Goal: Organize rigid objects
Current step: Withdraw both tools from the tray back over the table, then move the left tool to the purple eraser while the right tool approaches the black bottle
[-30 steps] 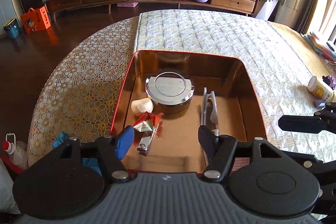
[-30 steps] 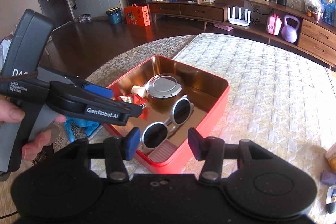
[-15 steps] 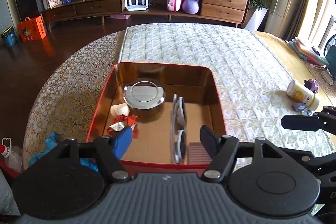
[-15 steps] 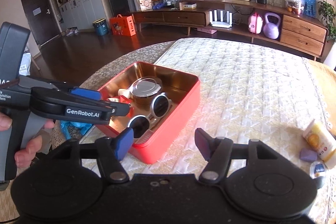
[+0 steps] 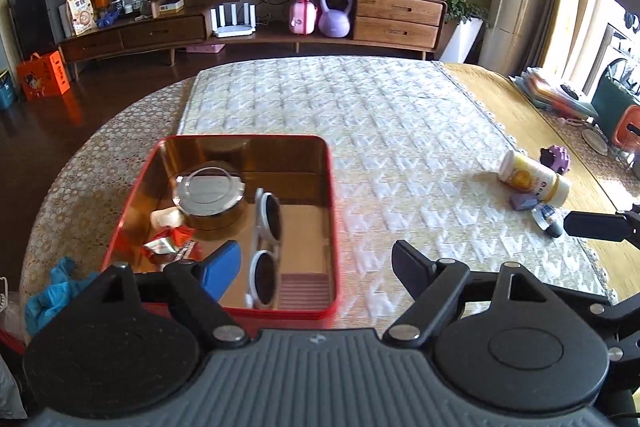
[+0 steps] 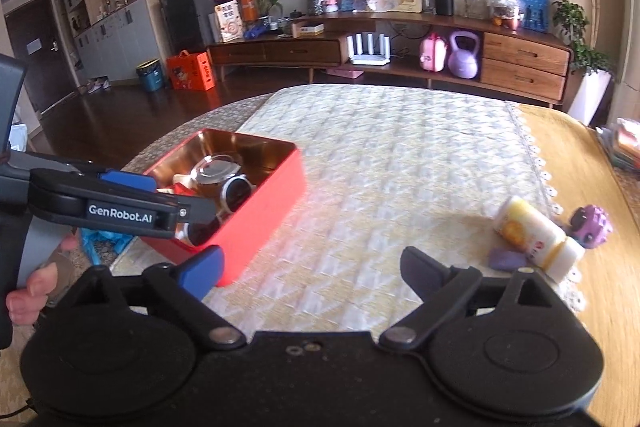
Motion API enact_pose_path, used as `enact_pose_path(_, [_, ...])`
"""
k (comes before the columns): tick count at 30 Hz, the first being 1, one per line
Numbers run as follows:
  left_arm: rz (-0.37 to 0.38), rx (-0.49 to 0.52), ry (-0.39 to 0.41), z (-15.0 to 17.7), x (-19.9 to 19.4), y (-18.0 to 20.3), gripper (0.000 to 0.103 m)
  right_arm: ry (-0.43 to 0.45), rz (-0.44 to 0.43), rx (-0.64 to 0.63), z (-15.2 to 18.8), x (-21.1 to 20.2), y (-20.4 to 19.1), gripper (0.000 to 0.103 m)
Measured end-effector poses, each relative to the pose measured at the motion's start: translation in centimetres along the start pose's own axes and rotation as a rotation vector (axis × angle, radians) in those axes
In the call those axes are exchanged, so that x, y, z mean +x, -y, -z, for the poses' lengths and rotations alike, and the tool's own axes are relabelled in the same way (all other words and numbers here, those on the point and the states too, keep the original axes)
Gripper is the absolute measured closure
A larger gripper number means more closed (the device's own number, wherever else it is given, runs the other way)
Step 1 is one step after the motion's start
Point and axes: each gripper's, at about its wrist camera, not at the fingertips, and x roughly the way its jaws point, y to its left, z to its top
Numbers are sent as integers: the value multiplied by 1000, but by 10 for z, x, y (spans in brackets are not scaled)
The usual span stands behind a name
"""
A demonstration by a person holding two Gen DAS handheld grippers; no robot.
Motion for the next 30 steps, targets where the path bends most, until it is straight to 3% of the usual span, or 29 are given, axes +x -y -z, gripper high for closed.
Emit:
enact_pose_path(9, [70, 41, 12, 0, 8, 51, 19, 27, 101, 67, 26, -27, 51, 1])
enact_pose_path(18, [135, 93, -29, -13, 39, 115, 19, 31, 184, 121, 51, -38, 101, 1])
enact_pose_path(30, [154, 163, -84, -29, 91, 180, 19, 17, 225, 108, 67, -20, 133, 5])
